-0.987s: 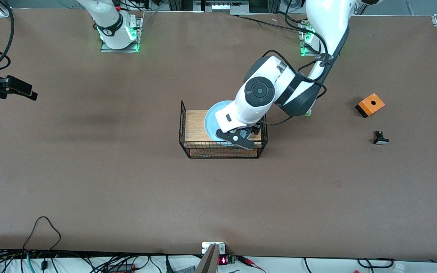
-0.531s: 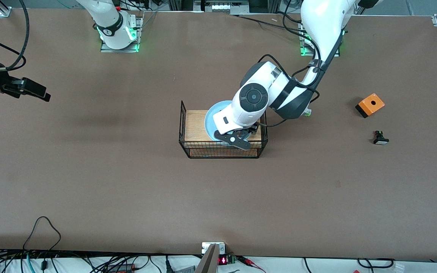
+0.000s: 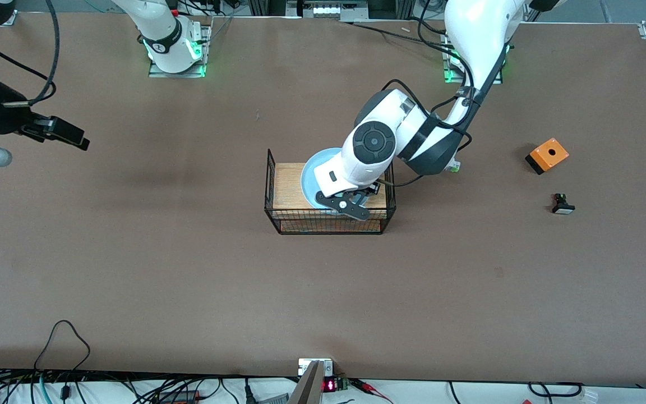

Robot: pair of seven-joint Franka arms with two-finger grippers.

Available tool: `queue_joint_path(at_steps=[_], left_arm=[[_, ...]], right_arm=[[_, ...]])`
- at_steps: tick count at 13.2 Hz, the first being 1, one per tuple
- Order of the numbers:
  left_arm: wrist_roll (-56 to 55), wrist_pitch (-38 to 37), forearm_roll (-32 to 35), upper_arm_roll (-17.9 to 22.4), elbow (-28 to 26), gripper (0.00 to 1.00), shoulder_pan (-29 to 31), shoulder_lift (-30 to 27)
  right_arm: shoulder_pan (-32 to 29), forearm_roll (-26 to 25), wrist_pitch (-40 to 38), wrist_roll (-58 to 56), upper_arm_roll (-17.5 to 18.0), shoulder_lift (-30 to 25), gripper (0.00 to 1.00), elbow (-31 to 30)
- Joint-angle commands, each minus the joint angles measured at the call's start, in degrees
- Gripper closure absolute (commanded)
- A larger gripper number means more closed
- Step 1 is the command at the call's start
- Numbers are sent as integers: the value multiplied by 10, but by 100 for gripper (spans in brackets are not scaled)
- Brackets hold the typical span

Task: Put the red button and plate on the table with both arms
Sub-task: 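Grasp the white button and lift it off the plate with the left gripper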

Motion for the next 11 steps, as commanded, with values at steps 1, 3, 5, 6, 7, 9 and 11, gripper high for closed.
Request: queue_joint_path(at_steps=[1,3,5,6,7,9,11], left_arm=[[-6,-9,11,0,-6,98,-1,-15],[-20,-32,9,0,4,100,3,-26],[-26,-53,5,2,5,100,6,-57],[-26,-72,4,3,5,100,10,-77],[-27,-99,7,4,14,100,13,-95],[-32,-145,9,15,45,100,15,-120],[-32,-191,9,20,71,100,42,-135]], right_arm=[[10,-2,-12,16,-1,3,0,15],[9,-1,-12,17,-1,3,0,20],[15,2,-12,54,-1,3,0,20],[28,5,-12,96,-1,3,0,20],[44,5,-12,148,-1,3,0,20],[77,2,-9,215,-1,4,0,20],[98,4,-6,244,-1,4,0,20]])
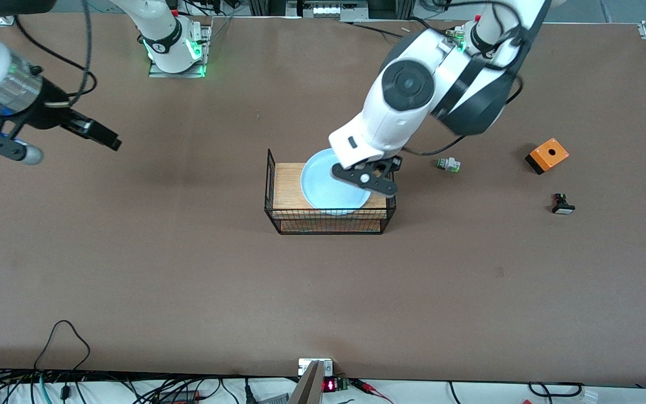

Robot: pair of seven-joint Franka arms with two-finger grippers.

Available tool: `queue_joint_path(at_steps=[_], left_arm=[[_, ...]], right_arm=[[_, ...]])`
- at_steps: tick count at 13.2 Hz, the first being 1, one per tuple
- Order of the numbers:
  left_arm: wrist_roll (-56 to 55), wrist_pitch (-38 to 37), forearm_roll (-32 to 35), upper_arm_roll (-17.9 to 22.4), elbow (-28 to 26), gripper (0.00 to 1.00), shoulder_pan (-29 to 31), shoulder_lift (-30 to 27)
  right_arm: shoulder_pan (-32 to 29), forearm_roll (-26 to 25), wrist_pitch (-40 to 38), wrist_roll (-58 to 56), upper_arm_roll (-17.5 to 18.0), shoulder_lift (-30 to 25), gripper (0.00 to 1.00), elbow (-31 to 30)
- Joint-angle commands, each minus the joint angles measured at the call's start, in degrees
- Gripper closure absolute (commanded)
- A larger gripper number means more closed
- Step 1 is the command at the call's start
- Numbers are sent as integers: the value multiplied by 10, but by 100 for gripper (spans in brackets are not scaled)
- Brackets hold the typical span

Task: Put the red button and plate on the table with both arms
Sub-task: 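Carry the button toward the orange box while the right gripper reaches the plate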

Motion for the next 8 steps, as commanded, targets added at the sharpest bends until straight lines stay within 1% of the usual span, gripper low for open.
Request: queue_joint_path(at_steps=[1,3,5,7,8], left_arm=[[-5,-59,5,3,29,100,41,-19],[-7,-80,4,0,34,100,97,-20],[0,-84,3,1,33,100,157,-28],[10,-85,-6,-5,33,100,212,-28],[26,-86,-16,-4,30,100,228,-28]], right_arm=[[21,3,-4,54,-3,5,0,13],[36,3,-3,101,-3,15,0,16],[61,2,0,151,-3,23,0,21],[84,2,22,196,-3,27,0,21],[88,3,33,223,-3,34,0,21]])
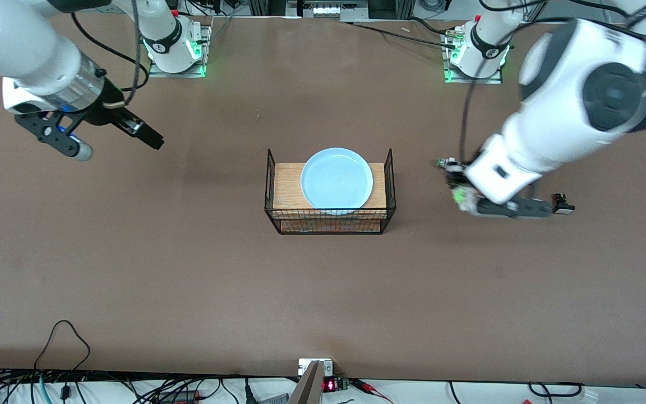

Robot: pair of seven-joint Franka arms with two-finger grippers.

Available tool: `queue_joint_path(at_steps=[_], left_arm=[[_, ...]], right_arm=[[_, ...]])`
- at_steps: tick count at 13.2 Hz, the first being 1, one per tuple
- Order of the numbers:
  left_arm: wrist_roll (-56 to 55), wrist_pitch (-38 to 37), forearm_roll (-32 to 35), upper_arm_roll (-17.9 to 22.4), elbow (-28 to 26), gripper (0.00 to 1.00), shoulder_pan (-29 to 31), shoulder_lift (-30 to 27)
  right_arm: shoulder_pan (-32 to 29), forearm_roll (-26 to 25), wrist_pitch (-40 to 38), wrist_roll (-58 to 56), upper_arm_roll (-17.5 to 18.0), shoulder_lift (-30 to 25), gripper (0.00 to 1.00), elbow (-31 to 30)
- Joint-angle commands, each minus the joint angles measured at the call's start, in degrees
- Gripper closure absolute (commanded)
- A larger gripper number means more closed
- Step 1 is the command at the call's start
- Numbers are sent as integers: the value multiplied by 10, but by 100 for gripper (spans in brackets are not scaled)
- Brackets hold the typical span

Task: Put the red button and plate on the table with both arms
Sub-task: 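Carry the button toward the orange box while the right gripper reaches the plate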

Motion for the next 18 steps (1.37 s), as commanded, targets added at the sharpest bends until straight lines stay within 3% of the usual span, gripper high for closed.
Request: queue_joint_path(at_steps=[1,6,9,10,13,18], left_arm=[[43,-15,-13,-12,5,100,51,-2],[77,-33,-12,-12,-1,100,123,-9],[104,-65,-11,-6,-7,100,138,-20],[105,-59,-11,1,-34,100,143,-33],[140,24,-4,16,-186,100,149,-105],[190,98,18,19,-313,100,154,-133]], right_arm=[[21,4,24,80,-3,22,0,19],[92,1,94,241,-4,56,0,19],[101,4,132,262,-3,79,0,19],[108,3,148,262,-3,84,0,19],[128,3,177,267,-3,100,0,21],[159,1,186,352,-4,131,0,45]])
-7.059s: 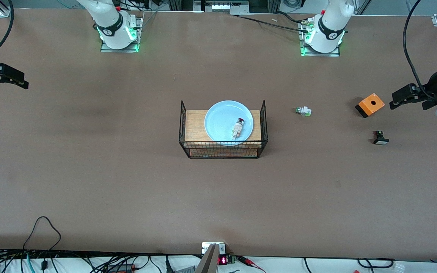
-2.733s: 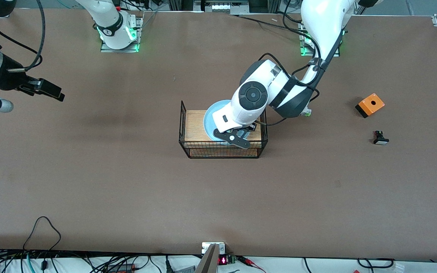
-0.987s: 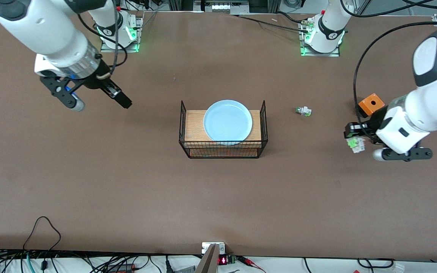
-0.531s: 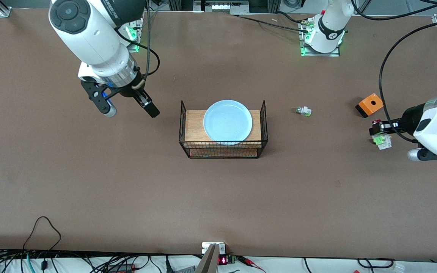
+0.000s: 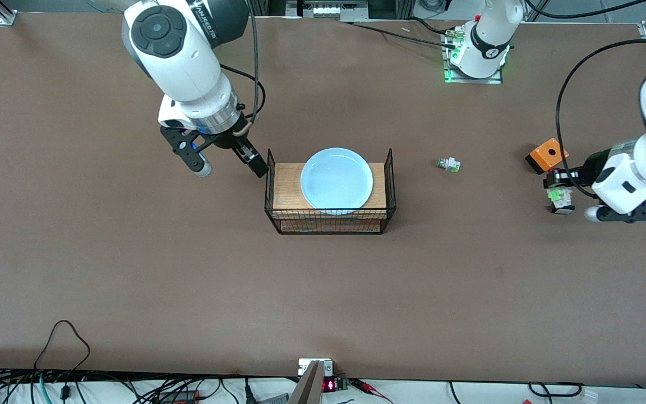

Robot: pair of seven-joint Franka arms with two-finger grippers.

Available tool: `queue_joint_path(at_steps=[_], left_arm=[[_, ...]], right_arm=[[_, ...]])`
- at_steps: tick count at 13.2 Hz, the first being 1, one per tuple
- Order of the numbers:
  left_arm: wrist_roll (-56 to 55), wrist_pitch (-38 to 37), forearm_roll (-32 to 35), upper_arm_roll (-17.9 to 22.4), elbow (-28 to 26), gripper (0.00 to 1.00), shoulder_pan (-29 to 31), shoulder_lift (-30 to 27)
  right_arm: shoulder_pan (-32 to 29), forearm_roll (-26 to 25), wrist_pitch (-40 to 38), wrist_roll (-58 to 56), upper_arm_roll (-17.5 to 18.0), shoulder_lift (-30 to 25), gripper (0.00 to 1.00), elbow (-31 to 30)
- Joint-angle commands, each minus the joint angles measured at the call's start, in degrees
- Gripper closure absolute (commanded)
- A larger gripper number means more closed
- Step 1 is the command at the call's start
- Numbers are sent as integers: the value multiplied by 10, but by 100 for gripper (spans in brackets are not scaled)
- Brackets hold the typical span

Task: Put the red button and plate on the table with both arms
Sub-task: 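Lower the button onto the table and open the left gripper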

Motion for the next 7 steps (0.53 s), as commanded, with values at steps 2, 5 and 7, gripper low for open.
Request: queue_joint_path(at_steps=[2,5,7], left_arm=[[20,67,24,-1,-104,100,9,-23],[21,165,28,-1,-196,100,12,-19],[22,206,28,-1,-228,100,19,-8]], right_arm=[[25,-1,30,112,-4,40,0,31],[58,-31,38,115,-4,66,0,31],[84,-66,38,115,-5,80,0,32]])
